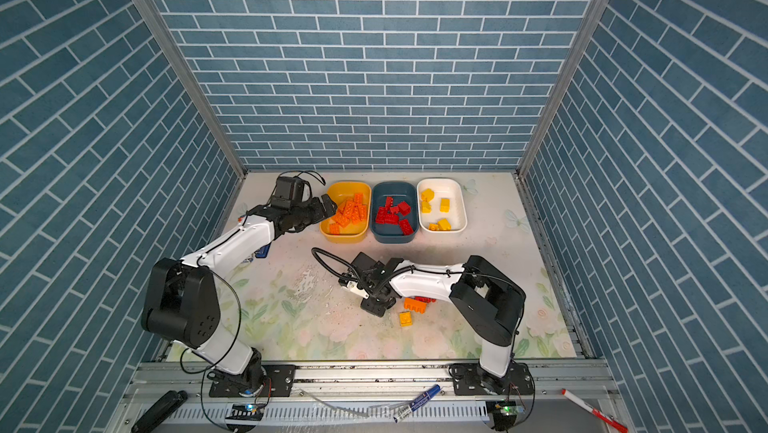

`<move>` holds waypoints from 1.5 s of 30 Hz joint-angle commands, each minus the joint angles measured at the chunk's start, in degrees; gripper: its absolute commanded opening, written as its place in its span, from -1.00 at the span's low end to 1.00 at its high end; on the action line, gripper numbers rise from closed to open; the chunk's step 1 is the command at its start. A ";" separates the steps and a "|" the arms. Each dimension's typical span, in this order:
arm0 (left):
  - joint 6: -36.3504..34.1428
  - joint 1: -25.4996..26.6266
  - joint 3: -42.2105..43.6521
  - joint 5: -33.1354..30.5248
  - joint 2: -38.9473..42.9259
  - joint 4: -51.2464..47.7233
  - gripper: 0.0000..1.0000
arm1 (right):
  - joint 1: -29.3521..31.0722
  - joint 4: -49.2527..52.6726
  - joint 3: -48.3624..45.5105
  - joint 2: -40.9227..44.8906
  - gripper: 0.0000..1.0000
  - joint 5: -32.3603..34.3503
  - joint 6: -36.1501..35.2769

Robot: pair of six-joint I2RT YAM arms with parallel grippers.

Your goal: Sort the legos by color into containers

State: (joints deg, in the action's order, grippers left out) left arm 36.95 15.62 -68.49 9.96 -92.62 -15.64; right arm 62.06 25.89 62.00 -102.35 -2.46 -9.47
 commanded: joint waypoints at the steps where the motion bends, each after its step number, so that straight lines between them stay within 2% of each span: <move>1: 0.27 -0.41 0.44 1.08 2.54 -0.83 0.99 | 0.13 -2.48 -0.48 3.82 -0.30 2.79 -2.49; 8: 0.61 -0.41 1.11 0.93 4.42 -1.50 0.99 | -0.88 -8.56 -3.10 8.82 -0.48 6.43 -2.87; 17: 1.88 0.79 2.81 2.43 6.66 -0.18 0.99 | -7.58 -19.11 -6.10 15.95 -0.50 12.22 8.42; 22: 1.64 2.25 3.10 1.18 7.50 -1.21 0.99 | -15.70 -24.58 -9.45 20.89 -0.46 12.56 16.75; 30: 0.50 6.86 4.56 -3.10 8.74 -5.65 0.99 | -31.08 -23.80 -8.77 23.24 -0.39 13.30 25.53; 33: 0.23 8.64 6.21 -4.31 9.79 -6.65 0.99 | -36.96 -23.66 -7.92 21.66 -0.37 9.59 27.60; 36: 0.56 10.06 8.74 -2.67 10.66 -6.69 0.99 | -41.54 -21.56 -4.87 17.78 -0.36 7.16 27.92; 41: -0.19 13.07 13.37 -2.18 13.06 -7.65 0.99 | -45.79 -18.30 2.30 9.29 -0.32 7.05 27.05; 45: -1.13 15.70 15.77 -2.49 14.10 -9.67 0.99 | -47.19 -14.51 9.37 2.47 -0.22 8.20 26.62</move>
State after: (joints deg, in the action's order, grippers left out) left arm 37.39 29.89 -53.95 7.75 -79.79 -22.70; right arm 15.33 7.40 65.28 -97.10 5.72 15.75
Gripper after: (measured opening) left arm 0.994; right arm 0.454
